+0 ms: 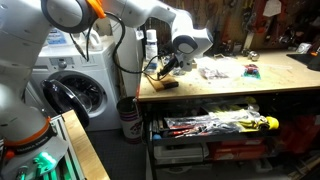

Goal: Put the white can on the wooden boar, then put the batteries in the can

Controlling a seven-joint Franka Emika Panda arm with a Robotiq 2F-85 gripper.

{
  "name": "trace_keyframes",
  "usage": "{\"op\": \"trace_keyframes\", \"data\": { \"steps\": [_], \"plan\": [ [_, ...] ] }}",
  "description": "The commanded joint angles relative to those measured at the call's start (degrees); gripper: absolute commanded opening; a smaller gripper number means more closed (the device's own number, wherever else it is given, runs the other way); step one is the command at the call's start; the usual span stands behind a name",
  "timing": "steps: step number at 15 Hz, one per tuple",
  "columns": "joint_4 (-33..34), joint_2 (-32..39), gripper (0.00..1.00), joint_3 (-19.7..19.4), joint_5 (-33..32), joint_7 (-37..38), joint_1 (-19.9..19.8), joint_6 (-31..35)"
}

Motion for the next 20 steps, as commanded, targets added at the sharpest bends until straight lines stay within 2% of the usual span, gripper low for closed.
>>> {"op": "trace_keyframes", "data": {
  "steps": [1,9,13,14,16,19,20],
  "plan": [
    [3.36,2.80,1.00,-0.07,0.80,0.44,-0.60,-3.61],
    [5.91,5.18,0.99,-0.10,0.63,0.93,-0.54,-6.55],
    [6.91,5.94,0.93,-0.04,0.66,0.98,-0.55,-7.63],
    [7.19,6.13,0.87,-0.04,0.61,1.01,-0.54,-7.85],
    [7.45,6.38,0.82,-0.04,0.58,1.02,-0.55,-8.04],
    [8.04,6.76,0.78,-0.01,0.59,1.07,-0.60,-8.59],
    [8.25,6.88,0.80,-0.02,0.56,1.06,-0.60,-8.85]
  ]
}}
